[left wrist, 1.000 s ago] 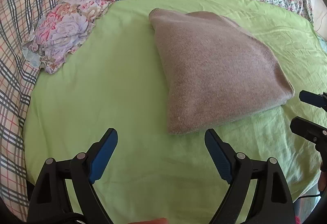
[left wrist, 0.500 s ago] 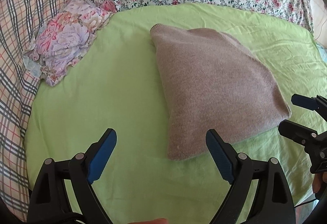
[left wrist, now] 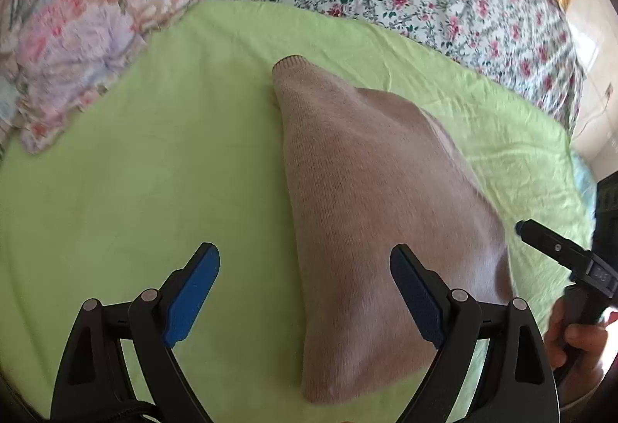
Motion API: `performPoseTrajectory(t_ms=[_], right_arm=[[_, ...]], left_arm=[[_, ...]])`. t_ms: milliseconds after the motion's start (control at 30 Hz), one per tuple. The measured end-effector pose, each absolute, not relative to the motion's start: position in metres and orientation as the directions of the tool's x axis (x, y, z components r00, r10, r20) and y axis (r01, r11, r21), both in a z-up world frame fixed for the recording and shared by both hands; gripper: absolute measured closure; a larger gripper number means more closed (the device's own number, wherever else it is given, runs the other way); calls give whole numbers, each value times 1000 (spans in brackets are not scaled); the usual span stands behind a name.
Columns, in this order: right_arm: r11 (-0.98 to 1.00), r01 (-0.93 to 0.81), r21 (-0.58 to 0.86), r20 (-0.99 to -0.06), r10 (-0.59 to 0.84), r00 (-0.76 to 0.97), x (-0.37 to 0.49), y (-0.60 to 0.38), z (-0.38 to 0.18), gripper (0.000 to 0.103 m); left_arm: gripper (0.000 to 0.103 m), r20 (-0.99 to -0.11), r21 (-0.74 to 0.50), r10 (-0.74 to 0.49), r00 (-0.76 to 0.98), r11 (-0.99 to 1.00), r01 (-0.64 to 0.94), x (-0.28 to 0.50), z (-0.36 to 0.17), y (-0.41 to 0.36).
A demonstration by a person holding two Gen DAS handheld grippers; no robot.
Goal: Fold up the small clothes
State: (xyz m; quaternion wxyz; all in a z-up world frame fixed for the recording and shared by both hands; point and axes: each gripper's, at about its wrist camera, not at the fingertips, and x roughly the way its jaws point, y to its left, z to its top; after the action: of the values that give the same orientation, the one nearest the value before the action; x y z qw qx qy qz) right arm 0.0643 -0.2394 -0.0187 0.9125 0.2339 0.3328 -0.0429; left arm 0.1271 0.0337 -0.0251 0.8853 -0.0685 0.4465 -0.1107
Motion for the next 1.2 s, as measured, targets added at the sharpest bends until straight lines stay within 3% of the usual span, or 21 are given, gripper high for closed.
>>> performPoseTrajectory(t_ms=[167,233,267,333,367,400,467,533,667,867,1000,1067,1200], right_arm=[[827,274,490,-649,137,749,95,-261,-40,32],[809,282,516,-662,168,730,105,-265,-49,57],[811,286,510,-672,169,721,108,-265,-51,62],[826,269,495,-665,161,730,106,-260,-44,75],[835,255,487,-653,155,741,103,-256,-36,77],[841,227,490,-625,158,764,95,-253,-25,80],[852,200,484,-602,159,783,88,-251,-17,81],[872,222,436,-641,128,756,90,-251,-26,81],[868,256,426,-675,116,729,99,-257,-57,81],[911,285,298,-708,11,706,95,-243,-49,81],[887,307,345,-707,31,706,94,-253,-50,76],[878,318,358,-702,28,711,86,-251,-44,67],[879,312,361,-679,18,734,59,-238,-27,63]], left_arm=[[12,-784,-347,-354,511,931,112,169,-46,43],[12,-783,-367,-372,498,924,112,179,-54,42],[14,-778,-391,-397,486,913,119,184,-58,42],[28,-769,-432,-443,461,891,136,193,-65,38],[47,-749,-473,-492,444,866,162,195,-66,35],[48,-747,-470,-492,447,866,169,195,-63,32],[51,-759,-408,-452,469,891,198,189,-56,23],[52,-759,-368,-428,490,903,219,183,-58,17],[52,-747,-373,-436,502,900,226,179,-67,16],[52,-771,-296,-373,516,928,228,170,-63,6],[50,-772,-337,-404,491,915,223,177,-68,11],[49,-769,-347,-409,492,913,216,174,-63,16],[48,-771,-307,-371,517,928,209,152,-46,21]])
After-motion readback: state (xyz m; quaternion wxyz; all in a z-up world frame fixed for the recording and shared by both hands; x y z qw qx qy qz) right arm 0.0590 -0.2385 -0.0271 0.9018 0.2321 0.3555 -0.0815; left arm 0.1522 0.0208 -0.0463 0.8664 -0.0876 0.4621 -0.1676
